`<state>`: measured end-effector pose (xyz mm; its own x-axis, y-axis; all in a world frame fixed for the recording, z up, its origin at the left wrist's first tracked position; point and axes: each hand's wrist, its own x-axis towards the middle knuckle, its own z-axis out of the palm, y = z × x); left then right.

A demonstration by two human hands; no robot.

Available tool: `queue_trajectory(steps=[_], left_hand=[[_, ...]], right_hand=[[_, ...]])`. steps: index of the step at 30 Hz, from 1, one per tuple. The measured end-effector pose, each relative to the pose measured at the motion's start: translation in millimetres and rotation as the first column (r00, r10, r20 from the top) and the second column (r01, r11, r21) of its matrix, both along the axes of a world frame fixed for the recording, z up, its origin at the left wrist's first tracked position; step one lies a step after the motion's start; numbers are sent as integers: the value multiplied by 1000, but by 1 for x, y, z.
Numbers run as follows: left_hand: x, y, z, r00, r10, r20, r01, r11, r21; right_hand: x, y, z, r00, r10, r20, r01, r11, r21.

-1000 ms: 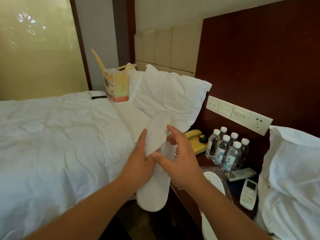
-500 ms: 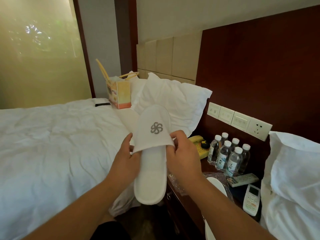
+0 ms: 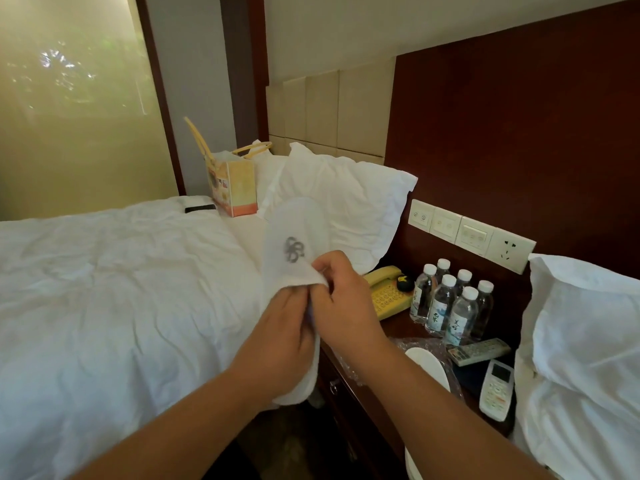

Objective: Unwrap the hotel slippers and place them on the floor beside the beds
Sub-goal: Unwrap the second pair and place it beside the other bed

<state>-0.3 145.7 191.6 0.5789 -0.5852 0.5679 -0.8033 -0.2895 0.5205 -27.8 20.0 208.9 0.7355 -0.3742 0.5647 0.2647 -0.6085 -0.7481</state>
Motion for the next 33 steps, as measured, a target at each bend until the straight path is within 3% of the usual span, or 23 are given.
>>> queue_trajectory(steps=[7, 15, 19, 21, 23, 25, 26, 29, 33], left_hand=[[16, -4, -1, 994, -1, 110, -34, 950, 310], [10, -36, -10, 983, 73, 171, -132, 920, 368], [9, -43, -16, 973, 115, 198, -177, 926, 333], [9, -45, -19, 976, 90, 199, -150, 938, 312], [7, -45, -21, 981, 82, 173, -133, 943, 306], [4, -47, -22, 986, 75, 149, -117, 949, 293], [3, -47, -23, 988, 74, 139, -111, 953, 282], [2, -46, -27, 990, 87, 115, -117, 952, 284], [3, -43, -29, 989, 116, 93, -138, 946, 293]], right_hand=[[-14, -22, -11, 975, 185, -122, -189, 982, -25], [-37, -66, 2, 925, 319, -208, -289, 944, 162], [-44, -107, -18, 940, 102, -324, -12, 963, 269], [-45, -124, -53, 839, -53, -541, 138, 983, 118], [-49, -135, -100, 599, -155, -785, 177, 982, -59], [-56, -137, -144, 391, -155, -907, 209, 975, -76], [-61, -136, -163, 337, -152, -929, 239, 968, -72], [-72, -134, -202, 285, -273, -919, 262, 944, -199], [-76, -138, -219, 284, -436, -854, 230, 896, -380]])
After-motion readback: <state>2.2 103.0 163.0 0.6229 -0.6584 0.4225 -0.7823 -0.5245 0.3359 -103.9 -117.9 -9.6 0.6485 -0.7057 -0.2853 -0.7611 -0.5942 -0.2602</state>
